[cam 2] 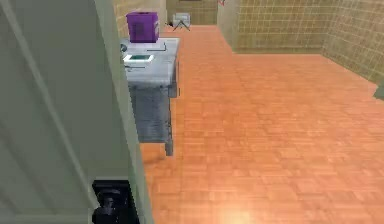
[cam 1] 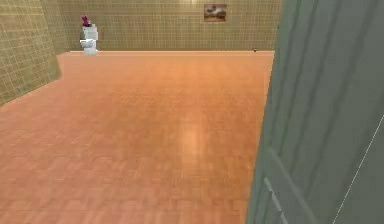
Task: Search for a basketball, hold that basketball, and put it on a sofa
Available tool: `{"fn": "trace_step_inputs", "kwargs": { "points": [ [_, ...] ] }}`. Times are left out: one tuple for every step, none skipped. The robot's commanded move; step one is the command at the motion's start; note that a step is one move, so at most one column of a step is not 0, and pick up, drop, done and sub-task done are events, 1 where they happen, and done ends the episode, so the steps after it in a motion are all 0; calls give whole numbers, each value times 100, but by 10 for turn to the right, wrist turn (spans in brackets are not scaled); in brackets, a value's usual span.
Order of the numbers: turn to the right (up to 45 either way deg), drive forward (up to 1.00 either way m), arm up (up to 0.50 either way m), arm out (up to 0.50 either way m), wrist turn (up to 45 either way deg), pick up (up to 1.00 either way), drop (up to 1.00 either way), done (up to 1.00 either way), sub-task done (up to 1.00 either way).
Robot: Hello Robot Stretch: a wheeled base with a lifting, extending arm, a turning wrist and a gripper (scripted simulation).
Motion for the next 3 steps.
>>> {"fn": "trace_step_inputs", "kwargs": {
  "points": [
    [-450, 0, 0, 0, 0, 0, 0, 0, 0],
    [-450, 0, 0, 0, 0, 0, 0, 0, 0],
    [-450, 0, 0, 0, 0, 0, 0, 0, 0]
  ]
}}
